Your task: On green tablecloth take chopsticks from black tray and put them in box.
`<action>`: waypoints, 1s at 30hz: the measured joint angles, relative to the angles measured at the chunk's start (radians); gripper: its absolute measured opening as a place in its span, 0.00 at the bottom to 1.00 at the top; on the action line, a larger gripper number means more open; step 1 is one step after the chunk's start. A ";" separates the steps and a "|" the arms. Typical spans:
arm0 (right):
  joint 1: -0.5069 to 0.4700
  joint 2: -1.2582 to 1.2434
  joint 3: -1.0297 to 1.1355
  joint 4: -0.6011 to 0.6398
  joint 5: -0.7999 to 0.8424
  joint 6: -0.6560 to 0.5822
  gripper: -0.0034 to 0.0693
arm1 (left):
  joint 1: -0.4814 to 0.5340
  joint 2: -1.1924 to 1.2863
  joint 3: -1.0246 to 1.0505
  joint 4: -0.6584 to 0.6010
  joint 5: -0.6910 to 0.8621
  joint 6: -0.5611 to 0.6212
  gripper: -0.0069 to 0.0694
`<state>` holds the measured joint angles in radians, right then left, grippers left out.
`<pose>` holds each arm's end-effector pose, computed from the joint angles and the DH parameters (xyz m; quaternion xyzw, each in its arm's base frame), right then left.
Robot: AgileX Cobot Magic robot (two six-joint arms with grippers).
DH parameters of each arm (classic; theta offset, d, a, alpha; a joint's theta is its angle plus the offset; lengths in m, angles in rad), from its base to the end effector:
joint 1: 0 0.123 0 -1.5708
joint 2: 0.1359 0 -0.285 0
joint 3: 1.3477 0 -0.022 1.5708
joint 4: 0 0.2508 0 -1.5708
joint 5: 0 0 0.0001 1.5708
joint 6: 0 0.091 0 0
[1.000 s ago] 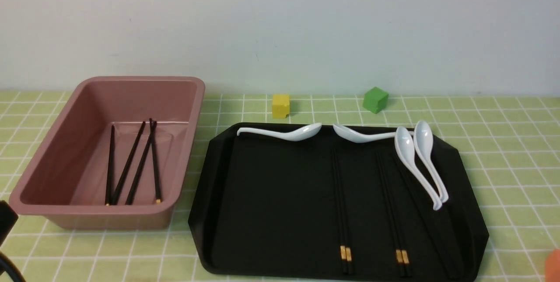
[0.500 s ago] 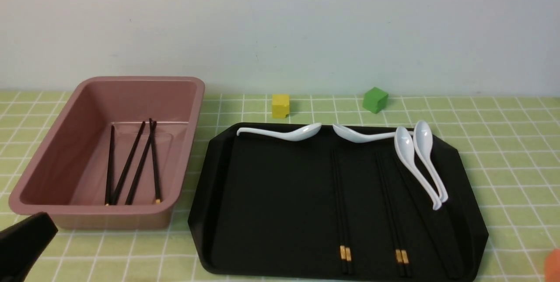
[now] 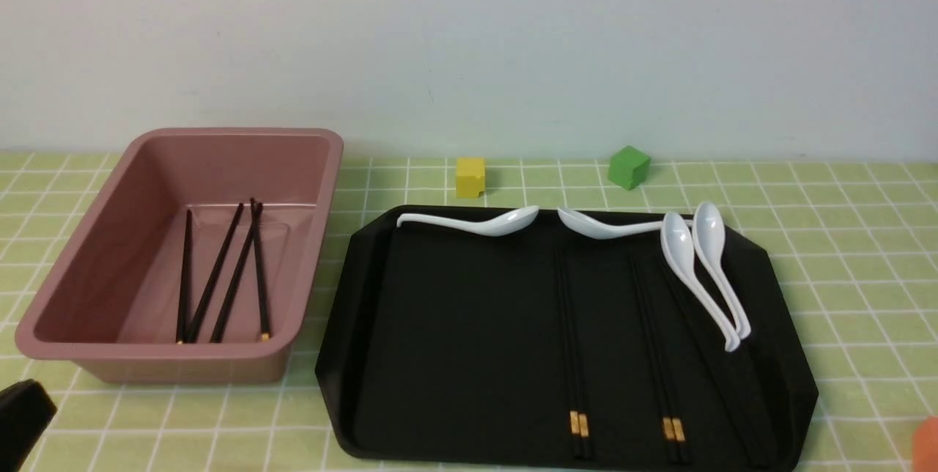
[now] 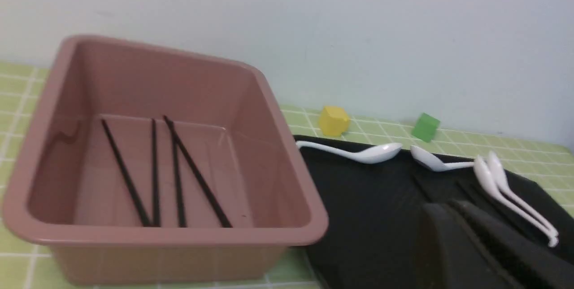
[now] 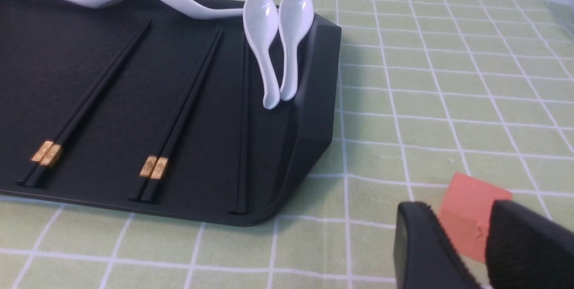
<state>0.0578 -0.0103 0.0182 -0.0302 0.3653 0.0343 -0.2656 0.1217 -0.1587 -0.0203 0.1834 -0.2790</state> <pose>0.0528 0.0021 0.1747 -0.0175 0.8004 0.0148 0.5990 0.0591 -0.0164 0.2430 -0.0109 0.7276 -0.1923 0.6584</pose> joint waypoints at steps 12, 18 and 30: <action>0.000 0.000 0.000 0.000 0.000 -0.001 0.38 | 0.197 -0.133 0.188 -0.019 0.115 0.000 0.10; 0.000 0.000 0.000 0.000 0.000 -0.001 0.38 | 0.248 -0.134 0.188 -0.019 0.188 0.000 0.10; 0.000 0.000 0.000 0.000 0.000 -0.001 0.38 | 0.248 -0.134 0.188 -0.018 0.194 0.000 0.11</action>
<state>0.0578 -0.0103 0.0182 -0.0302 0.3653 0.0334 -0.0180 -0.0119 0.0293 -0.0381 0.3773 -0.2790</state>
